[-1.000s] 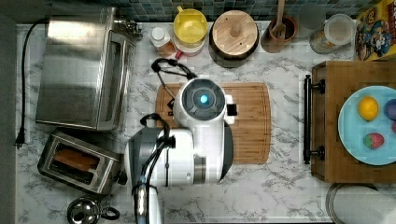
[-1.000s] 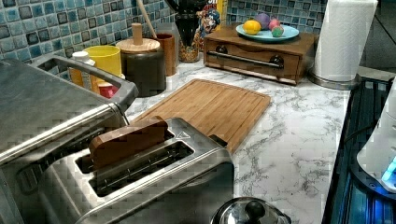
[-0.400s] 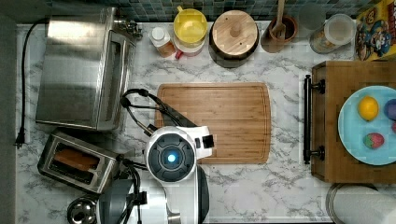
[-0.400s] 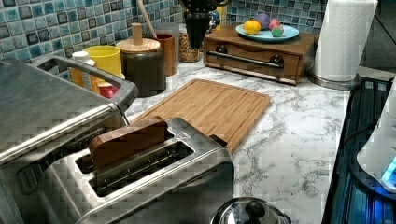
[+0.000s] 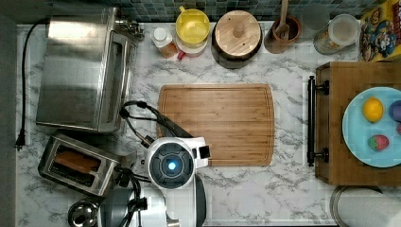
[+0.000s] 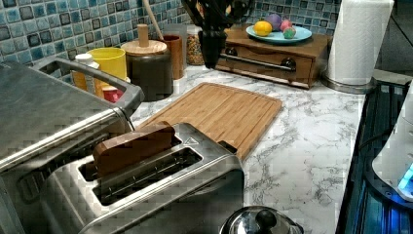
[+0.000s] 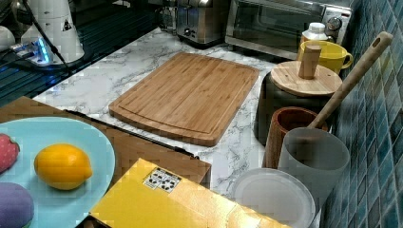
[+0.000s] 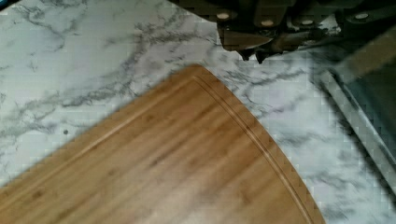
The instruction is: Turn on the toaster.
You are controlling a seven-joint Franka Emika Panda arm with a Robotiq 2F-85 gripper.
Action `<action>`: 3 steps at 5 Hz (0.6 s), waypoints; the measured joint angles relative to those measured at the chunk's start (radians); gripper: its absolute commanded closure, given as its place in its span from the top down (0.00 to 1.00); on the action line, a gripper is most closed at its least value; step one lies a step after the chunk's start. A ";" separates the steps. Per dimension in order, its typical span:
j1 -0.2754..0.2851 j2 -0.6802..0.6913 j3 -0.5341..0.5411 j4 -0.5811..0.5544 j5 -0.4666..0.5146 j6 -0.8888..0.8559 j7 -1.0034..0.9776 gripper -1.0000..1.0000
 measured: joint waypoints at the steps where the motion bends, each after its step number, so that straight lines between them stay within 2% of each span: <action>1: 0.053 -0.011 -0.001 -0.084 0.072 0.009 -0.029 0.00; 2: 0.114 -0.043 0.002 -0.160 0.114 0.010 -0.078 0.00; 3: 0.150 -0.081 0.040 -0.211 0.114 0.033 -0.091 0.00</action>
